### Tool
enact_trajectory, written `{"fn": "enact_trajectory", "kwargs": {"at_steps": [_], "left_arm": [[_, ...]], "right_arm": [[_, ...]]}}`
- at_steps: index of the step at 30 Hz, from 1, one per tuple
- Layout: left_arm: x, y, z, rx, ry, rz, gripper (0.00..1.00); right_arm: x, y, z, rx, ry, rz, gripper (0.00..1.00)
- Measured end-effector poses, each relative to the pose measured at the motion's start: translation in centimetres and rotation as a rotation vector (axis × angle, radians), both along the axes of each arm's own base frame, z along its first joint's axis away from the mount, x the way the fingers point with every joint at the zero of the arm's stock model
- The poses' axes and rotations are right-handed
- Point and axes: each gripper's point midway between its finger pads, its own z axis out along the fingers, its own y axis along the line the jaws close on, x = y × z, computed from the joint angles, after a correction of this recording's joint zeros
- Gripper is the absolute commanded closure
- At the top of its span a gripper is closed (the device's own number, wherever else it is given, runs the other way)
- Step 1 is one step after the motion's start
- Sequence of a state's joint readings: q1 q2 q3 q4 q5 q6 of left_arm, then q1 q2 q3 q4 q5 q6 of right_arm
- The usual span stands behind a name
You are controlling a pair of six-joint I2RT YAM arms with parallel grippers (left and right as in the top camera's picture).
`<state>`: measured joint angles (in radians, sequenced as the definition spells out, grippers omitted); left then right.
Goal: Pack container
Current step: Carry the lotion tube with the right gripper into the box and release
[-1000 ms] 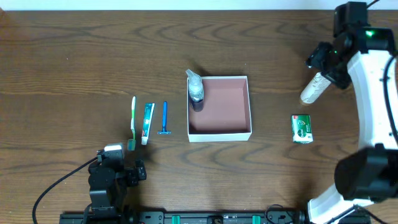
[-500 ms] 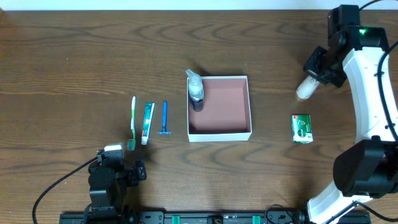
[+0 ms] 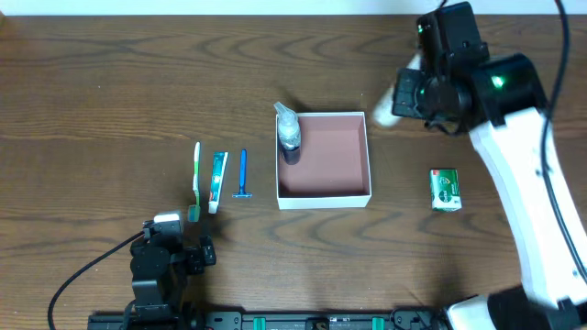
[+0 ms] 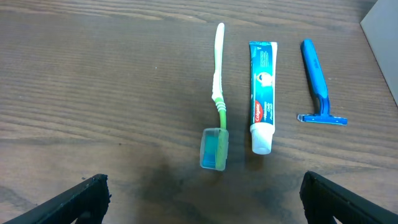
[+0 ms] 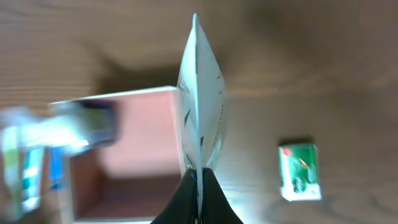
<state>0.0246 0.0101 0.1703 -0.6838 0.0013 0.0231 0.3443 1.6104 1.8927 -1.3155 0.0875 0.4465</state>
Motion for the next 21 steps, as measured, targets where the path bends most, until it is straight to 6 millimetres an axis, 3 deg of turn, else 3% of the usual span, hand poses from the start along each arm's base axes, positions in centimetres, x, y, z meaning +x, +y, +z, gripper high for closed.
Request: {"fn": "enact_trajectory", "kwargs": {"at_steps": [4, 8, 14, 21], "left_arm": [[0.0, 0.0, 0.0, 0.000, 0.000, 0.000, 0.02], [0.0, 0.0, 0.0, 0.000, 0.000, 0.000, 0.02], [0.0, 0.0, 0.0, 0.000, 0.000, 0.000, 0.02], [0.0, 0.0, 0.0, 0.000, 0.000, 0.000, 0.02]], "right_arm": [[-2.3, 2.4, 4.4, 0.036, -0.095, 0.090, 0.99], [-4.0, 3.6, 4.6, 0.036, -0.075, 0.141, 0.99], [-4.4, 6.2, 0.2, -0.014, 0.050, 0.210, 0.99], [-1.1, 9.3, -7.5, -0.059, 0.166, 0.233, 0.99]]}}
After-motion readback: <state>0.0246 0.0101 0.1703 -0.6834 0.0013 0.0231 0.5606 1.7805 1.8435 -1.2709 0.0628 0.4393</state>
